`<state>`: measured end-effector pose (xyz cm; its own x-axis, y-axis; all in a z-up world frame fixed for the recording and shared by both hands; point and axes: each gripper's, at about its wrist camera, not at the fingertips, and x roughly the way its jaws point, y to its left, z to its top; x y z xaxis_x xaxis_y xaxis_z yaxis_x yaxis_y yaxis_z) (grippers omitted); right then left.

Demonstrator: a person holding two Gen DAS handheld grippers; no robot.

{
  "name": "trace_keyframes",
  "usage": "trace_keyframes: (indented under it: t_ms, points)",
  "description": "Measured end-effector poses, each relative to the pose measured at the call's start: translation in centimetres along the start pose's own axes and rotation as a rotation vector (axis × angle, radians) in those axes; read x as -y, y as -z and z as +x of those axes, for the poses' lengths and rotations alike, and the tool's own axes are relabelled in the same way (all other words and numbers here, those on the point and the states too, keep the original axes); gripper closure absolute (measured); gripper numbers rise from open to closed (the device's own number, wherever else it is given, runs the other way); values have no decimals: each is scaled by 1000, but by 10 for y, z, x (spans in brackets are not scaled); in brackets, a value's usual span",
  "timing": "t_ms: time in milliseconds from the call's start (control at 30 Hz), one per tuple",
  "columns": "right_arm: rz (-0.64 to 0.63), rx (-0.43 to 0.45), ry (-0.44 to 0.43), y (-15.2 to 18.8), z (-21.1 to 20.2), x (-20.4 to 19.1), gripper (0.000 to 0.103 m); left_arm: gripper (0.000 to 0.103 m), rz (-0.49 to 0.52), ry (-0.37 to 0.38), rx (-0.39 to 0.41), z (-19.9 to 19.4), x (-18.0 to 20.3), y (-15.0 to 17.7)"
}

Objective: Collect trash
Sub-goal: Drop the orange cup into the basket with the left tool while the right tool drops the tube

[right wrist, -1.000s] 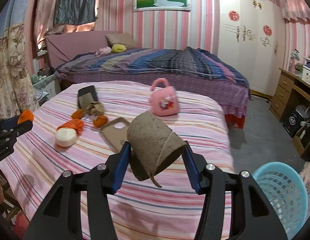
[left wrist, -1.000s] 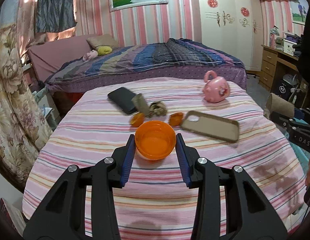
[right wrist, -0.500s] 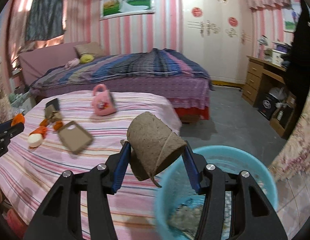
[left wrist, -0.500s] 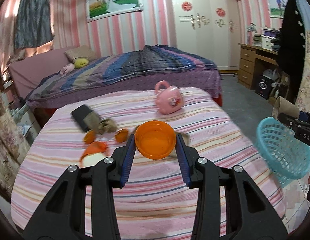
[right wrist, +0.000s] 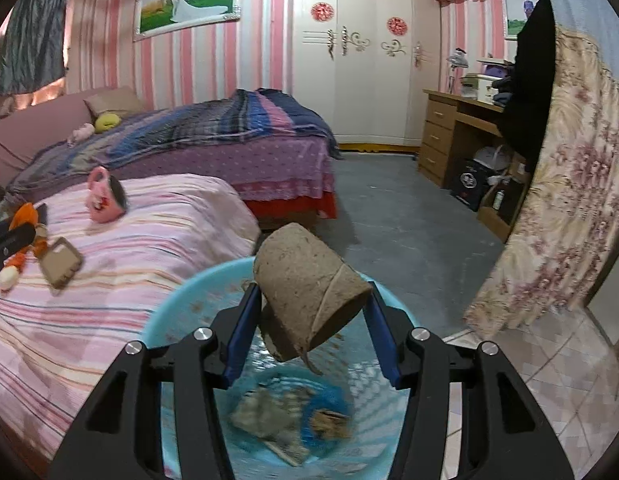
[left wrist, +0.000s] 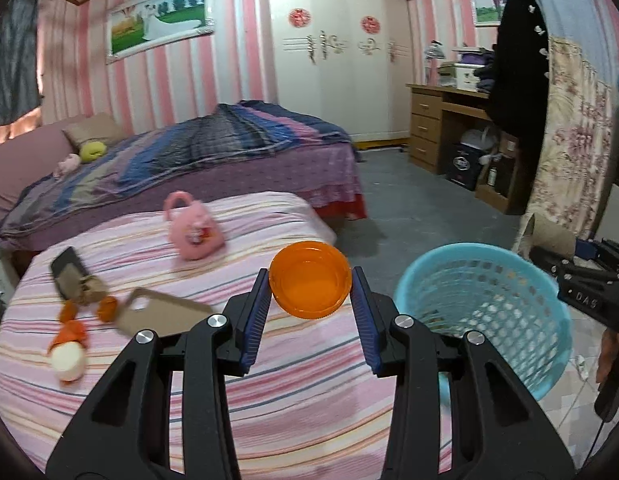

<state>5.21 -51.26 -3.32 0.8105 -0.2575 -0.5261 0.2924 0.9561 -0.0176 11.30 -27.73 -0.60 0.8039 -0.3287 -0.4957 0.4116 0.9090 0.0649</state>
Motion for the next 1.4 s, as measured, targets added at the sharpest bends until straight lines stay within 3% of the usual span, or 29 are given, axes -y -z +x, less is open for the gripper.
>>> trace_keyframes:
  t_ms: [267, 467, 767, 800, 833, 933, 1133, 1400]
  points:
    - [65, -14, 6, 11, 6, 47, 51, 64, 13, 75, -28, 27, 50, -3]
    - [74, -30, -22, 16, 21, 58, 51, 64, -14, 126, -99, 59, 76, 6]
    - [94, -48, -9, 18, 26, 58, 51, 63, 22, 128, -119, 78, 91, 14]
    - [96, -48, -8, 18, 27, 56, 51, 61, 23, 126, -119, 78, 92, 14]
    - [98, -48, -8, 18, 28, 55, 51, 50, 23, 127, -121, 79, 91, 15]
    - [97, -50, -8, 18, 31, 53, 51, 31, 25, 104, -100, 76, 87, 15]
    - [91, -48, 0, 16, 30, 49, 51, 15, 45, 46, -56, 64, 74, 15]
    - [88, -39, 2, 13, 30, 42, 49, 7, 26, -21, -22, 46, 42, 15]
